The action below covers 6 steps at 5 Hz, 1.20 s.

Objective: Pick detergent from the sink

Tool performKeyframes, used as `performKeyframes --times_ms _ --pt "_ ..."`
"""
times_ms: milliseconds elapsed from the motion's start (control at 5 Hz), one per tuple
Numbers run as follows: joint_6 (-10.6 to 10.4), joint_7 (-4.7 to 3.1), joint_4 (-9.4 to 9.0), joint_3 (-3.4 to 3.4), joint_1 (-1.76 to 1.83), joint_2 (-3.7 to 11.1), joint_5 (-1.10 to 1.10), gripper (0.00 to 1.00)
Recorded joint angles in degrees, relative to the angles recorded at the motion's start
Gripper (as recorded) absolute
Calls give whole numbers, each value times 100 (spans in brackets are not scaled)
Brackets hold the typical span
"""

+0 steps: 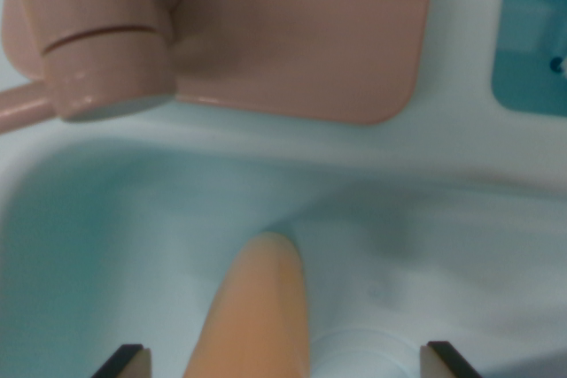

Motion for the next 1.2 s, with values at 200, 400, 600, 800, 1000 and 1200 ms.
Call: performKeyframes --times_ms 200,400,600,800,1000,1200 --pt "0 0 0 0 0 0 0 0" --pt "0 0 0 0 0 0 0 100" --pt "0 0 0 0 0 0 0 100" --pt "0 0 0 0 0 0 0 100" --pt "0 0 0 0 0 0 0 100" --pt "0 0 0 0 0 0 0 100"
